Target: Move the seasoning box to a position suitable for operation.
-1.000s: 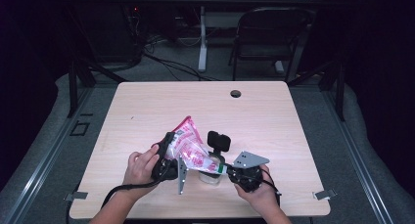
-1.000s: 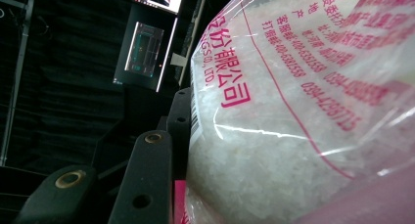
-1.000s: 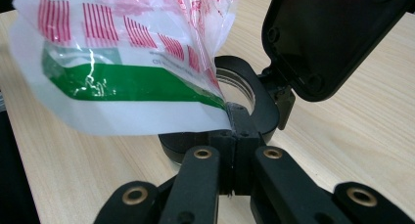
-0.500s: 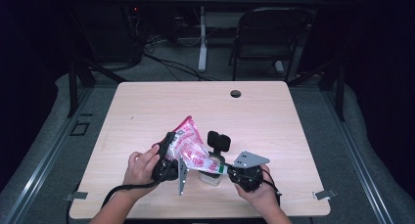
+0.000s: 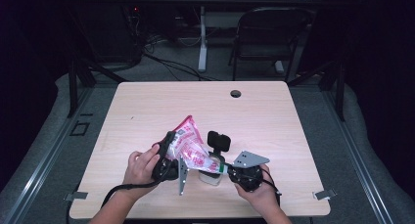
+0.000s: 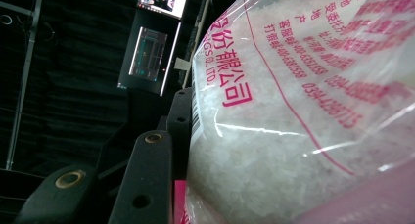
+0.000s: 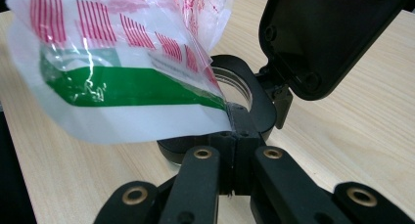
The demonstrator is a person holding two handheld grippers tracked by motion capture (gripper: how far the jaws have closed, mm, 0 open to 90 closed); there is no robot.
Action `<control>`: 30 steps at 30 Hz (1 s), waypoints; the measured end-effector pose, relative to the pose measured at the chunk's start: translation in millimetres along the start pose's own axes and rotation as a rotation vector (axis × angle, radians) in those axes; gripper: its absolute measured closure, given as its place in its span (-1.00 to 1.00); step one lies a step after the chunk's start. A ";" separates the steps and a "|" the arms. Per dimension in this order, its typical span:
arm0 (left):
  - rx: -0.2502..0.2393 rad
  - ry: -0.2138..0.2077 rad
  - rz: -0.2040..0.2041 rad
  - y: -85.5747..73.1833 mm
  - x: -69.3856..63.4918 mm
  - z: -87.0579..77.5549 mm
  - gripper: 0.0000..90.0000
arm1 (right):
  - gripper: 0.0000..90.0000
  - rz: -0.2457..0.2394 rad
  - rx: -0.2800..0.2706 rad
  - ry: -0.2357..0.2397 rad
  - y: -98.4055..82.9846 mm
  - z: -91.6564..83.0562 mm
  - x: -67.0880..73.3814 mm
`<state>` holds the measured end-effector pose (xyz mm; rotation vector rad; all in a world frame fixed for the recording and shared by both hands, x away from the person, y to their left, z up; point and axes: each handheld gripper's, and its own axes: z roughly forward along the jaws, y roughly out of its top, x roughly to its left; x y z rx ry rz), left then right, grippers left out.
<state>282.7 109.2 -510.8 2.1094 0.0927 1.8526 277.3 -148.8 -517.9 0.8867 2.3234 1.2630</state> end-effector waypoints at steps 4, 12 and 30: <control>0.001 -0.001 0.002 0.4 0.8 -0.5 0.46 | 1.00 -0.005 0.005 0.000 0.3 -0.2 -0.2; 0.000 0.002 0.001 1.0 1.1 -1.4 0.46 | 1.00 -0.005 0.004 -0.002 0.3 -0.3 -0.3; -0.006 0.003 0.003 1.6 2.5 -1.6 0.46 | 1.00 -0.001 0.002 -0.001 -0.1 0.4 -0.1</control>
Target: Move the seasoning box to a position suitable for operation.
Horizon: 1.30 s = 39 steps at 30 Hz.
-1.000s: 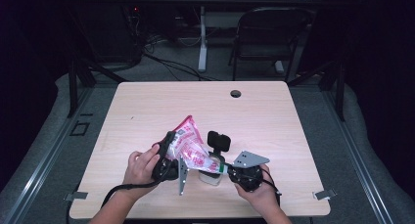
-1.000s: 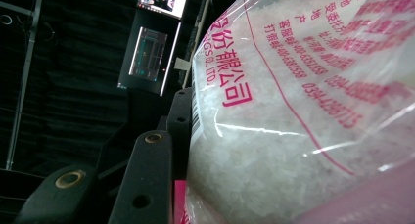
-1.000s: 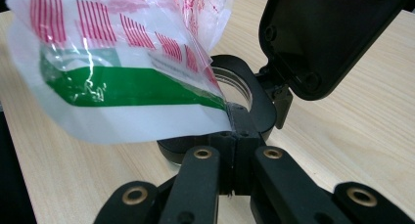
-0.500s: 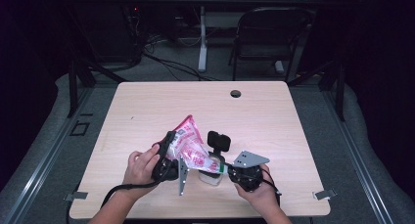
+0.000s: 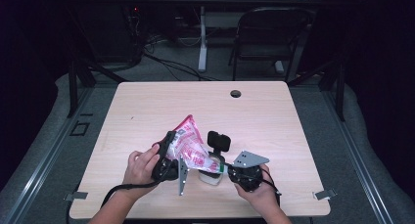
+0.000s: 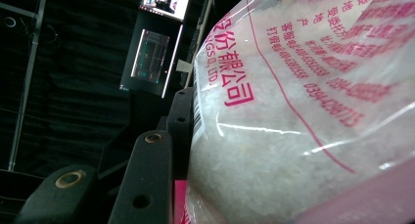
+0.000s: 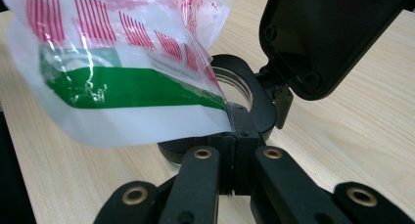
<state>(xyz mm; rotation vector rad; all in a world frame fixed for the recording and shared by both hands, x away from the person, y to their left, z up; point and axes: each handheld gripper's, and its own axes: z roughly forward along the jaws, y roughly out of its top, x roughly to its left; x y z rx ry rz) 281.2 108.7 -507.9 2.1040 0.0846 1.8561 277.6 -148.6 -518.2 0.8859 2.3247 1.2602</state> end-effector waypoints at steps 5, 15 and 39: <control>-0.001 -0.002 -0.002 0.0 0.0 0.2 0.46 | 1.00 0.002 -0.001 0.001 -0.2 0.4 0.0; -0.002 0.004 0.013 1.4 1.6 -0.8 0.46 | 1.00 0.002 0.000 0.002 -0.3 0.8 -0.1; -0.005 0.010 0.032 2.9 3.2 -2.2 0.46 | 1.00 0.000 -0.002 -0.001 -0.4 0.7 -0.1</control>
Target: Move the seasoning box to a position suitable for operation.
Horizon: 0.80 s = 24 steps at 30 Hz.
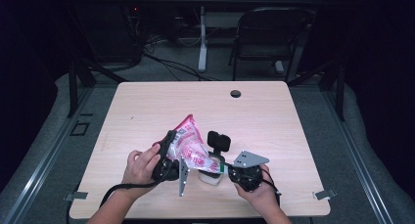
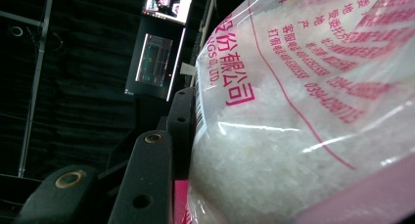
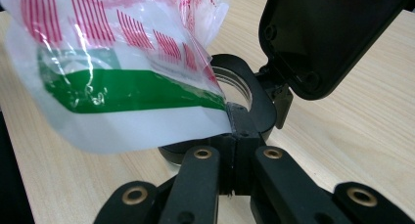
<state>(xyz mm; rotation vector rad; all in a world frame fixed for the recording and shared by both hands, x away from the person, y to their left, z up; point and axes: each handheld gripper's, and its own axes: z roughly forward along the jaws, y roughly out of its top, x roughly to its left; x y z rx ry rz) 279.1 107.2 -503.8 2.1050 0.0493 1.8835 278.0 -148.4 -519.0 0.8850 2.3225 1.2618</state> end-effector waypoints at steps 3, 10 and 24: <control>0.000 0.000 0.000 0.1 0.0 0.0 0.46 | 1.00 0.002 -0.002 0.001 -0.1 0.2 0.0; -0.001 -0.001 0.001 0.1 0.2 0.1 0.46 | 1.00 0.000 -0.001 -0.002 0.0 -0.1 -0.1; -0.008 -0.001 0.000 1.1 1.3 0.7 0.46 | 1.00 -0.001 0.000 -0.002 -0.1 -0.1 -0.4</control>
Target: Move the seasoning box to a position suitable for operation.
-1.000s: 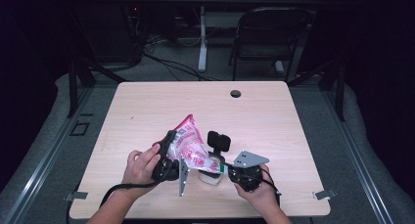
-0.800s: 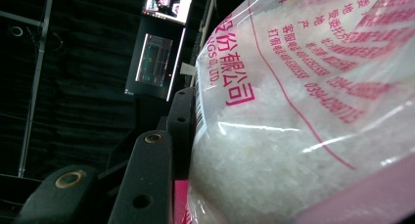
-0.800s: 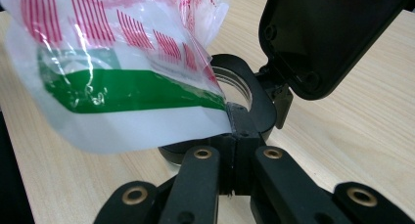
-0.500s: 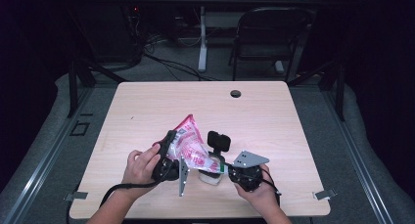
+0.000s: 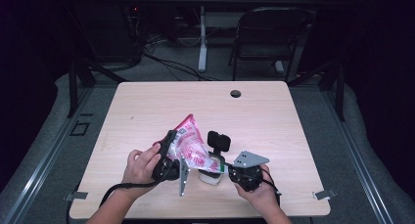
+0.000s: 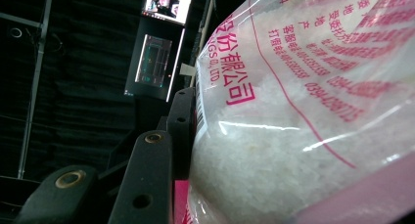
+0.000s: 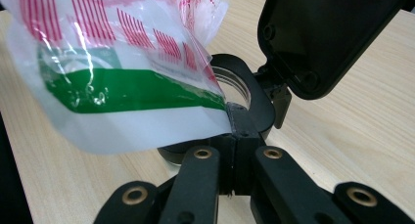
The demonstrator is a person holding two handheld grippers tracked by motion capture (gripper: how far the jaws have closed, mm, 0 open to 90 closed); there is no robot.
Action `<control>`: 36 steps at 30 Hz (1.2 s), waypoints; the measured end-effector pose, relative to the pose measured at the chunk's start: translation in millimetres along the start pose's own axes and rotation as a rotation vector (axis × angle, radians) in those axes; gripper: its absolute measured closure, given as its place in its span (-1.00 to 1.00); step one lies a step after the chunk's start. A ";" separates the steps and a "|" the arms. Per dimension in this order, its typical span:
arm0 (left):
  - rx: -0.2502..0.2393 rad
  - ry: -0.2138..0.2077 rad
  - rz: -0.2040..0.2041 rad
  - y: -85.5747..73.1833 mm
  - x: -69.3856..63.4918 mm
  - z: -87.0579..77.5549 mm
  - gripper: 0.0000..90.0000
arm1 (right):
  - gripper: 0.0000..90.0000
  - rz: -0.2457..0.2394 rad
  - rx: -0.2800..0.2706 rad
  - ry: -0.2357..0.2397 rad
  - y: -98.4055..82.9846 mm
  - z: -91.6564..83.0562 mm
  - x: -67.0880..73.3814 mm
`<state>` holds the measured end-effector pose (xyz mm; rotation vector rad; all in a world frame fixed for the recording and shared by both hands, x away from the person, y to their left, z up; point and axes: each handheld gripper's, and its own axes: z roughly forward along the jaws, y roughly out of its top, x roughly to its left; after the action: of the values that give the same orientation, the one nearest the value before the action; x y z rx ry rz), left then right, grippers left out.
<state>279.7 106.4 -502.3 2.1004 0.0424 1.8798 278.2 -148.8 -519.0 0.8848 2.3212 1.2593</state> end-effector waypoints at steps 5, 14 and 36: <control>0.007 -0.005 0.003 0.7 0.6 -0.1 0.46 | 1.00 0.001 -0.003 -0.001 -0.2 0.4 0.1; 0.008 -0.008 0.008 1.1 1.2 0.1 0.46 | 1.00 0.001 -0.001 -0.001 -0.2 0.5 -0.1; 0.001 -0.015 0.029 3.4 5.0 2.4 0.46 | 1.00 0.002 -0.002 -0.004 -0.2 0.3 -1.3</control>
<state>282.0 103.8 -496.8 2.1269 0.0096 1.8802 279.2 -149.5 -519.3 0.8891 2.3164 1.2589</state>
